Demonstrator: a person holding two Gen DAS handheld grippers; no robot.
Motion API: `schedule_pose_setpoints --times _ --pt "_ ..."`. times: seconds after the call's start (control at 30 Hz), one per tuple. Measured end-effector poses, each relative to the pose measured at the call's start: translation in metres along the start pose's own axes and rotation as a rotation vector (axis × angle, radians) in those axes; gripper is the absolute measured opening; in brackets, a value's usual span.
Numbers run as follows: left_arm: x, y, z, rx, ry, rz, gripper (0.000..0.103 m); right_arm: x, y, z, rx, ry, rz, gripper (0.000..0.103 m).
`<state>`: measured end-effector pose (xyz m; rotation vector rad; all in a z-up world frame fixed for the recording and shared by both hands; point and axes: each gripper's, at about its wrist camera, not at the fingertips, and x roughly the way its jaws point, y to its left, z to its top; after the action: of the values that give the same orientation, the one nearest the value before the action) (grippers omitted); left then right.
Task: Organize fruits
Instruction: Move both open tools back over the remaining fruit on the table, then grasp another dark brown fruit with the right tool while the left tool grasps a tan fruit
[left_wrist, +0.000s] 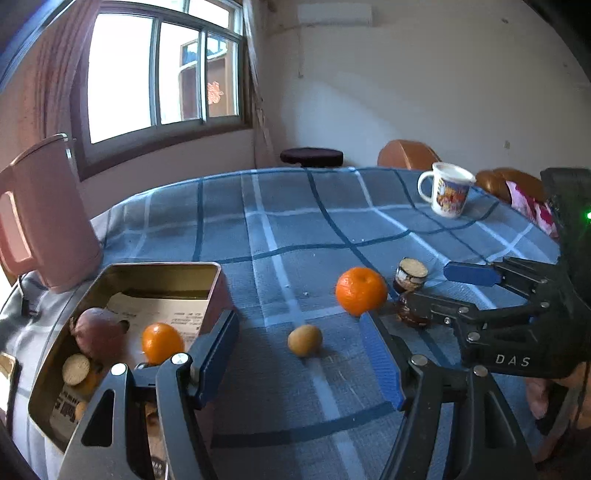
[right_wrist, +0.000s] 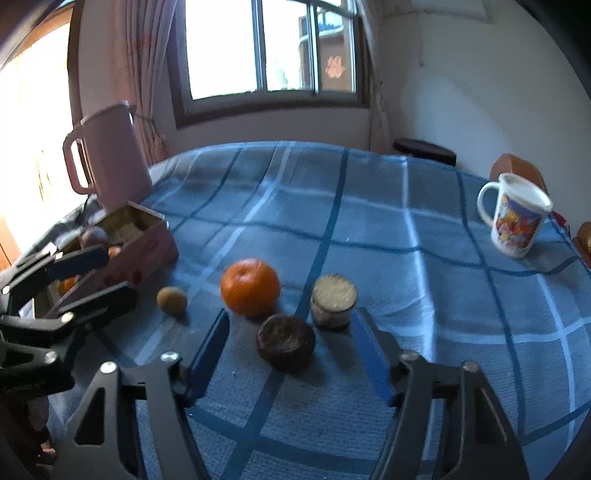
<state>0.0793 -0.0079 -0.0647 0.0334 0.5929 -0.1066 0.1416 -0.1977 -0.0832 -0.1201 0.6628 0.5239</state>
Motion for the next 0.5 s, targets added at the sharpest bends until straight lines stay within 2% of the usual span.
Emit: schedule_pose_setpoints --times 0.1,0.2,0.37,0.47,0.5 --pt "0.011 -0.005 0.002 0.028 0.039 -0.014 0.069 0.006 0.000 -0.001 0.004 0.029 0.012 0.060" --pt "0.023 -0.009 0.002 0.051 0.074 -0.013 0.069 0.017 0.000 -0.002 0.003 0.084 0.028 0.054" --pt "0.040 -0.013 0.002 0.063 0.152 -0.054 0.069 0.027 0.000 -0.003 -0.001 0.139 0.041 0.050" --pt "0.052 -0.011 0.001 0.048 0.213 -0.079 0.059 0.029 0.000 -0.004 -0.003 0.149 0.035 0.047" --pt "0.055 -0.009 0.001 0.039 0.227 -0.082 0.058 0.029 0.000 -0.004 -0.002 0.151 0.035 0.043"
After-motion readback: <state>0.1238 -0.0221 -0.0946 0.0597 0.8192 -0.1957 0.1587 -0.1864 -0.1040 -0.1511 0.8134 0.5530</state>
